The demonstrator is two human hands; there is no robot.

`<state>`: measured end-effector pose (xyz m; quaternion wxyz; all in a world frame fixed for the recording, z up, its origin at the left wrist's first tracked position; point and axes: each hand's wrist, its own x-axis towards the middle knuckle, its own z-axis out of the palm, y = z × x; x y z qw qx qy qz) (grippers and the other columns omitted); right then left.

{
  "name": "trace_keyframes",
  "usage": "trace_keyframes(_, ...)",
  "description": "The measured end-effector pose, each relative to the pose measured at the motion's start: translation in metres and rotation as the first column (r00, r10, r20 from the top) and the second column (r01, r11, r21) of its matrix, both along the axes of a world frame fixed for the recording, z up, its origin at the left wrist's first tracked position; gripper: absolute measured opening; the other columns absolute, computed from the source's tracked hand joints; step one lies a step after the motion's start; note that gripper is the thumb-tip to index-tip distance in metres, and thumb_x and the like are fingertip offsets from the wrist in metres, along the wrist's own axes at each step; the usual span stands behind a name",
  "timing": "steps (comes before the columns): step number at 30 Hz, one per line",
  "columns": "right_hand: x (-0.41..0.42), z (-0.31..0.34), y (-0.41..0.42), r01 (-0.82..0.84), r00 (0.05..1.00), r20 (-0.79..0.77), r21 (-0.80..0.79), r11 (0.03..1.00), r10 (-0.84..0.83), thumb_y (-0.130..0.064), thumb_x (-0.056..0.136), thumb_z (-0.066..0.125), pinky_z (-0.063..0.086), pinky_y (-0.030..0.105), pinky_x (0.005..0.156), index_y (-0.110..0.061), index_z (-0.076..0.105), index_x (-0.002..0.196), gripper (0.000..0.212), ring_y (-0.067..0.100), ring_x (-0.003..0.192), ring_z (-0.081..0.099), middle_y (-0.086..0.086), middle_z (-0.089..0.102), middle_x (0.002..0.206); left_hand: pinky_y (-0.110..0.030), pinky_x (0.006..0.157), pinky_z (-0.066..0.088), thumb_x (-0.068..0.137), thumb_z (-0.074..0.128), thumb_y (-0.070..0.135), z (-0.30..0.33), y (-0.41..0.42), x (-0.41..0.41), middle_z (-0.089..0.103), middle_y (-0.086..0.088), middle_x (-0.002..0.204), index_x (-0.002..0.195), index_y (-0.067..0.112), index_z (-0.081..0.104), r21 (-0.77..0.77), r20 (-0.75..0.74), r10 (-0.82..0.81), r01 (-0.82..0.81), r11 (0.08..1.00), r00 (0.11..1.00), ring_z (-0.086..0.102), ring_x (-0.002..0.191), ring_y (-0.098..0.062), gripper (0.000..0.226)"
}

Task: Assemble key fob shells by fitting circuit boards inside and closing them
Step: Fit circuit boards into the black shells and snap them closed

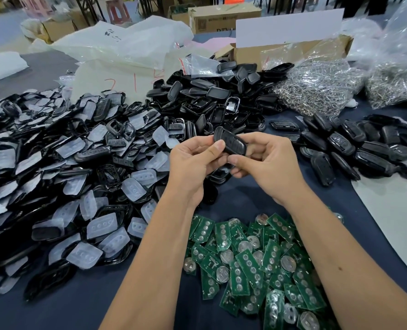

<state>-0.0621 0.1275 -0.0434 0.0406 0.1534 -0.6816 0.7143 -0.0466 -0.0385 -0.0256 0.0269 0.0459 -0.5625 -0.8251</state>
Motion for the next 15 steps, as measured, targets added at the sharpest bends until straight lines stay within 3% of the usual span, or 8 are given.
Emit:
trace_keyframes(2, 0.0, 0.001, 0.001, -0.017, 0.999, 0.032, 0.008, 1.0, 0.017, 0.003, 0.085, 0.082, 0.061, 0.032, 0.059, -0.012, 0.074, 0.115, 0.035, 0.031, 0.063, 0.075, 0.032, 0.067, 0.076, -0.025, 0.071, 0.062, 0.092, 0.071, -0.001, 0.001, 0.0, 0.0, 0.076, -0.021, 0.093, 0.097, -0.002, 0.074, -0.026, 0.011, 0.027, -0.027, 0.999, 1.0, 0.074, 0.076, -0.021, 0.006)
trace_keyframes(5, 0.001, 0.004, 0.006, -0.054, 0.998, 0.035, 0.11, 0.992, 0.051, -0.005, 0.087, 0.083, 0.062, 0.033, 0.059, -0.019, 0.074, 0.117, 0.035, 0.026, 0.072, 0.076, 0.012, 0.076, 0.087, -0.031, 0.072, 0.063, 0.091, 0.073, -0.001, 0.001, 0.004, -0.001, 0.074, -0.03, 0.098, 0.096, -0.003, 0.074, -0.134, -0.014, 0.047, -0.048, 0.99, 0.999, 0.073, 0.079, -0.027, 0.006)
trace_keyframes(7, 0.002, 0.006, 0.009, -0.012, 1.0, 0.011, 0.178, 0.984, 0.01, -0.009, 0.085, 0.085, 0.063, 0.036, 0.059, -0.026, 0.072, 0.121, 0.042, 0.024, 0.079, 0.076, -0.001, 0.076, 0.099, -0.036, 0.069, 0.064, 0.089, 0.076, 0.0, 0.002, 0.012, -0.003, 0.075, -0.022, 0.084, 0.088, 0.004, 0.075, -0.242, -0.042, 0.046, -0.054, 0.969, 0.998, 0.073, 0.074, -0.026, 0.004)
trace_keyframes(9, 0.002, 0.009, 0.013, 0.057, 0.998, -0.013, 0.213, 0.975, -0.055, -0.011, 0.084, 0.086, 0.064, 0.039, 0.061, -0.028, 0.072, 0.123, 0.045, 0.021, 0.083, 0.076, -0.004, 0.074, 0.103, -0.032, 0.063, 0.061, 0.09, 0.076, 0.002, 0.002, 0.021, -0.006, 0.073, -0.011, 0.069, 0.079, 0.009, 0.075, -0.299, -0.038, 0.051, -0.06, 0.952, 0.998, 0.071, 0.065, -0.02, 0.013)
trace_keyframes(13, -0.002, 0.012, 0.024, 0.203, 0.979, -0.072, 0.34, 0.918, -0.19, -0.018, 0.083, 0.086, 0.062, 0.048, 0.085, -0.025, 0.073, 0.125, 0.044, 0.014, 0.101, 0.072, -0.01, 0.075, 0.11, -0.026, 0.06, 0.059, 0.096, 0.072, 0.007, 0.002, 0.038, -0.017, 0.067, -0.006, 0.06, 0.075, 0.005, 0.075, -0.265, 0.012, 0.039, -0.034, 0.964, 0.999, 0.067, 0.057, -0.012, 0.021)
trace_keyframes(15, -0.004, 0.013, 0.027, 0.266, 0.964, -0.096, 0.381, 0.886, -0.248, -0.019, 0.084, 0.086, 0.059, 0.04, 0.091, -0.021, 0.073, 0.126, 0.044, 0.008, 0.103, 0.069, -0.008, 0.075, 0.112, -0.027, 0.055, 0.058, 0.095, 0.073, 0.008, 0.001, 0.05, -0.023, 0.068, -0.006, 0.061, 0.076, 0.007, 0.077, -0.298, 0.001, 0.058, -0.055, 0.953, 0.998, 0.066, 0.055, -0.013, 0.02)
